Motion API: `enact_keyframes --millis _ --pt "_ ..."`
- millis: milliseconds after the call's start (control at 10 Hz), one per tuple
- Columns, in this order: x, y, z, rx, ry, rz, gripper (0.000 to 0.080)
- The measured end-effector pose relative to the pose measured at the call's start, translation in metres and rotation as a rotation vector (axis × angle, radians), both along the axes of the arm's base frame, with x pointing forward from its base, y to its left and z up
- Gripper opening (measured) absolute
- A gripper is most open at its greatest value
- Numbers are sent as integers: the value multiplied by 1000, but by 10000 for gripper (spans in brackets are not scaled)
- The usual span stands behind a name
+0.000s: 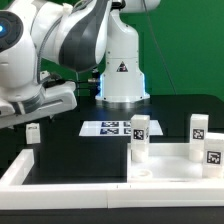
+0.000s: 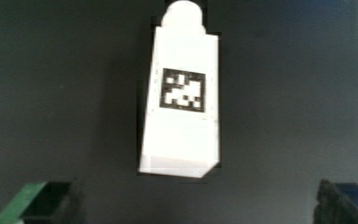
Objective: Assemble square table
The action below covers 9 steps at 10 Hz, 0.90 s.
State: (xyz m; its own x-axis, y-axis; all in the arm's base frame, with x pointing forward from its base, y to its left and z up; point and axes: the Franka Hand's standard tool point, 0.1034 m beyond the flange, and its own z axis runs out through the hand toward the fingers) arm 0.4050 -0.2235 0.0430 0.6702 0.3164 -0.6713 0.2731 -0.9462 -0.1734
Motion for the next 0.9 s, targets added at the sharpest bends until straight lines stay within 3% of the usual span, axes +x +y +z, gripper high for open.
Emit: enact_keyframes --millis 200,300,500,600,900 --pt "0 0 0 0 1 0 648" --pt "-2 -3 -4 -22 -2 11 648" --pt "-24 -8 -26 -90 38 44 648" --pt "-28 -12 -33 -95 51 45 648" --pt "-30 -12 -35 -95 57 47 648"
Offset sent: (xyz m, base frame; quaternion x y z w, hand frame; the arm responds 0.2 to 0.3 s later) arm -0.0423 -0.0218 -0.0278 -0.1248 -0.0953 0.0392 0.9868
